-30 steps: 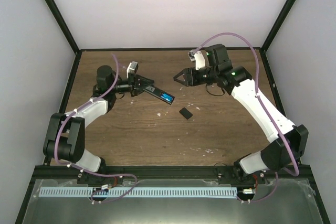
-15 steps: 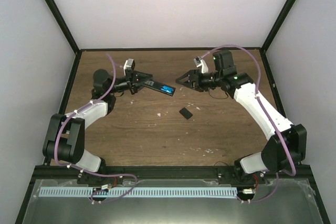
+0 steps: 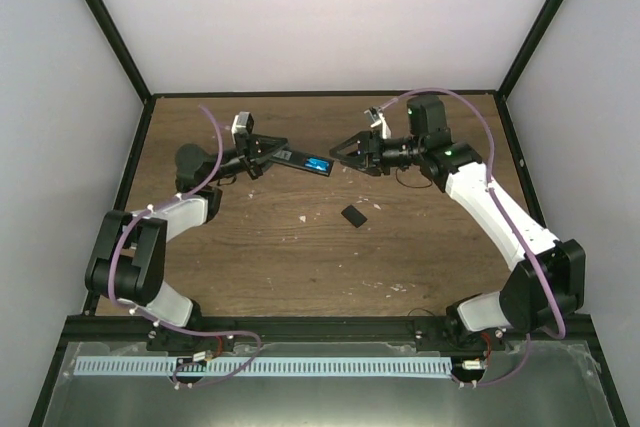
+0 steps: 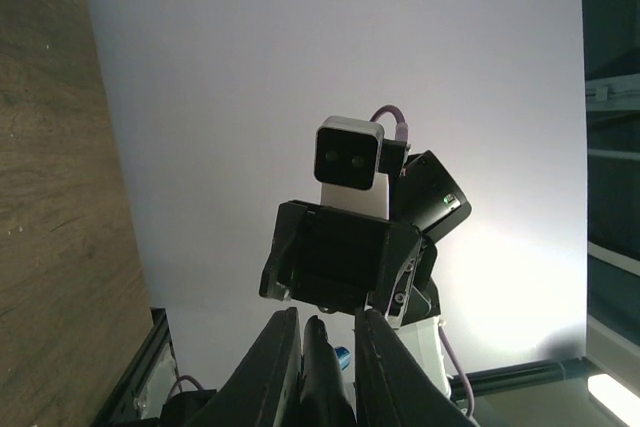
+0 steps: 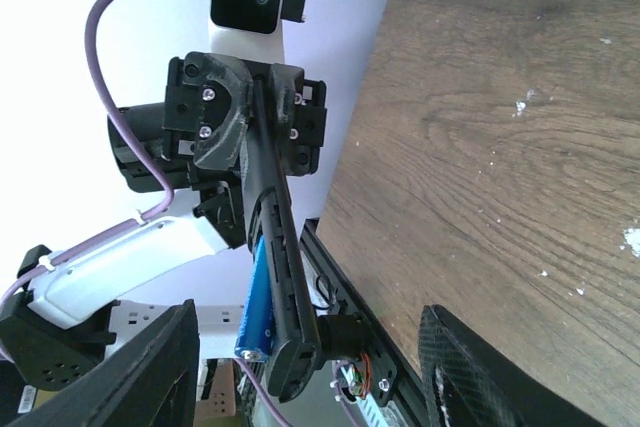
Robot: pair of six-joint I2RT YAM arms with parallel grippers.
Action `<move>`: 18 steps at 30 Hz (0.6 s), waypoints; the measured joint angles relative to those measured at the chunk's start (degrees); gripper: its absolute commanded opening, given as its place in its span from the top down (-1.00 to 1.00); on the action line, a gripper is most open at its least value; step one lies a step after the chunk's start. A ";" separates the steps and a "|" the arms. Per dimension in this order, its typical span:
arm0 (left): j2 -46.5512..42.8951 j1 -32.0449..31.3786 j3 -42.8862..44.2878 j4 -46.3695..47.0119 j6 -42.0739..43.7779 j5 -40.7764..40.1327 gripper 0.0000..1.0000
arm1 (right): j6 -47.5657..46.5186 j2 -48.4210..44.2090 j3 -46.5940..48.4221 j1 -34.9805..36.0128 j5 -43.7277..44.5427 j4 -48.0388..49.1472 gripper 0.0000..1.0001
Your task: Load the batteries into the remote control
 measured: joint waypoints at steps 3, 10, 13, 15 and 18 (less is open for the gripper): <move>0.00 0.00 -0.02 0.33 0.11 -0.28 1.00 | 0.66 0.00 0.00 -0.02 -0.79 0.94 -0.05; 0.00 0.00 0.00 0.04 0.59 -0.59 1.00 | 0.92 0.22 0.00 0.00 -3.41 1.99 -0.06; 0.00 0.00 0.00 -0.42 1.01 -0.61 1.00 | 0.76 0.85 0.02 0.15 -4.17 1.97 -0.06; 0.02 0.00 0.00 -0.68 1.33 -0.61 1.00 | 0.68 1.40 0.13 0.24 -4.63 1.99 -0.04; 0.02 -0.09 0.00 -1.03 1.62 -0.63 1.00 | 0.48 2.14 0.20 0.61 -5.20 2.01 -0.01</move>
